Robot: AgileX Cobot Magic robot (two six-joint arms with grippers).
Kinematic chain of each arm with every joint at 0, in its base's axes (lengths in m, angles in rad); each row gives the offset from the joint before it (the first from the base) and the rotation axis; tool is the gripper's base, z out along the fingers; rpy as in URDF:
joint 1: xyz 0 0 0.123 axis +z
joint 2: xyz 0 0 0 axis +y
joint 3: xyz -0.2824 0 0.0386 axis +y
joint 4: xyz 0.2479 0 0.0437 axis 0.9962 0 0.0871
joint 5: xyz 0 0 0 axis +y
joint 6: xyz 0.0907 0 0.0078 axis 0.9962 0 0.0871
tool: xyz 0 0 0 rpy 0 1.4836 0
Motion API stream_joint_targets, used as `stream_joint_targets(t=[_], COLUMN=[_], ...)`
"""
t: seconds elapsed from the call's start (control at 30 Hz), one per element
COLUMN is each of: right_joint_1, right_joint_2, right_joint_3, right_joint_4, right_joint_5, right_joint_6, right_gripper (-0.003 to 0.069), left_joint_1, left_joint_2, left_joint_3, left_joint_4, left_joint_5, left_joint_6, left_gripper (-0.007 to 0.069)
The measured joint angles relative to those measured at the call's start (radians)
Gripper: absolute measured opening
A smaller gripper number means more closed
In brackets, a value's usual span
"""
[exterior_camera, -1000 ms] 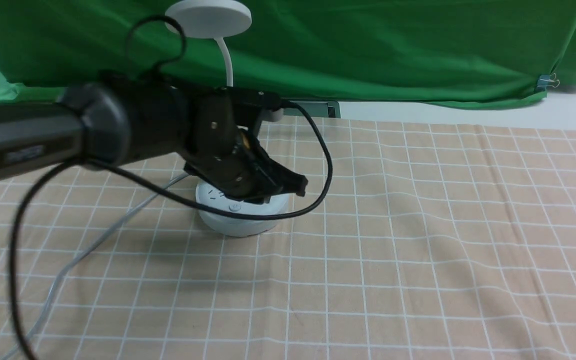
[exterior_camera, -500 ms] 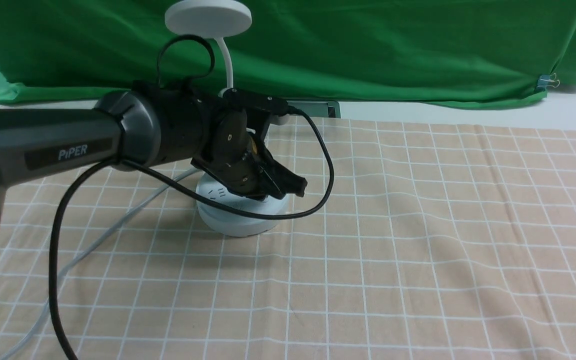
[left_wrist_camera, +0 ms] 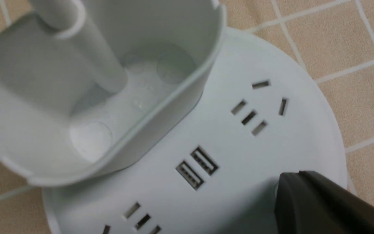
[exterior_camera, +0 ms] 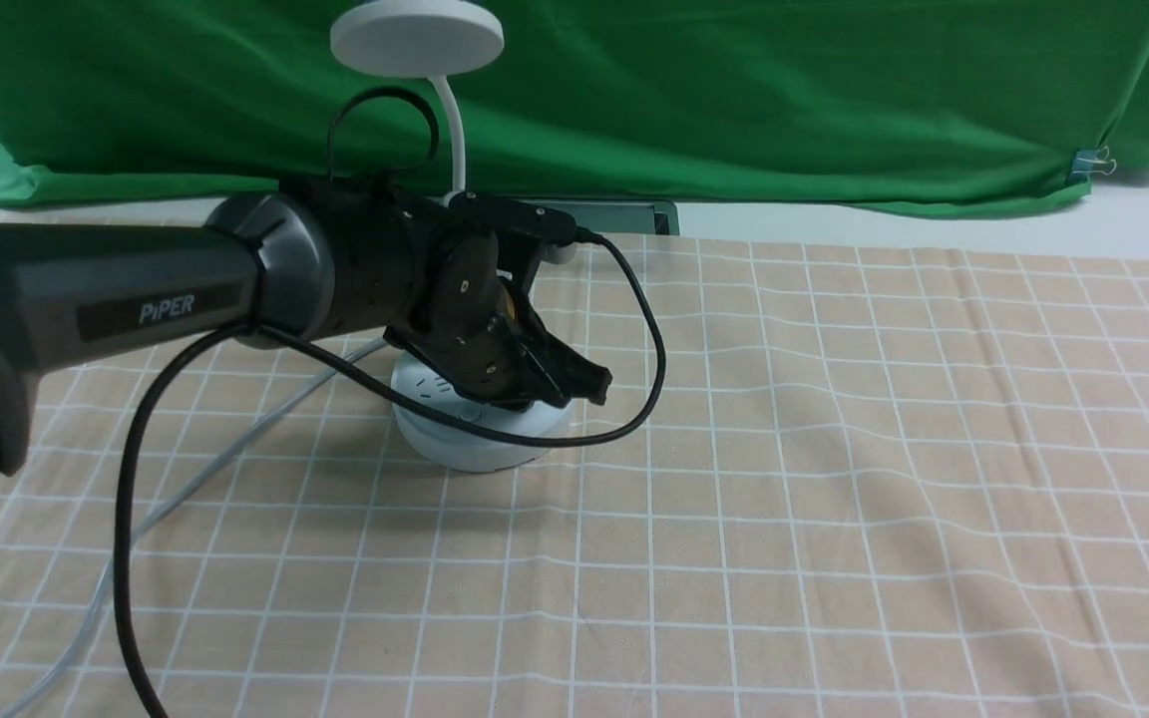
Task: Turn on the table lamp on the light coffee tablecloth with your hand.
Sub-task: 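Press the power button on the lamp base to turn the lamp on with the left gripper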
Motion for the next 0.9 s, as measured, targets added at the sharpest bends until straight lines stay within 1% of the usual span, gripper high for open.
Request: stream_joint_targets(t=[0.77,0.9], right_joint_1=[0.0,0.0], right_joint_2=[0.0,0.0], right_joint_3=[0.0,0.0], right_joint_4=[0.0,0.0], right_joint_5=[0.001,0.0], right_joint_6=[0.0,0.0], right_gripper=[0.0239,0.0239], left_joint_1=[0.0,0.0], left_joint_2=[-0.004,-0.004], left_joint_3=[-0.001,-0.001], left_joint_4=[0.002,0.022], left_joint_5=[-0.032,-0.035], left_joint_6=[-0.034,-0.042], left_gripper=[-0.0001,-0.0001])
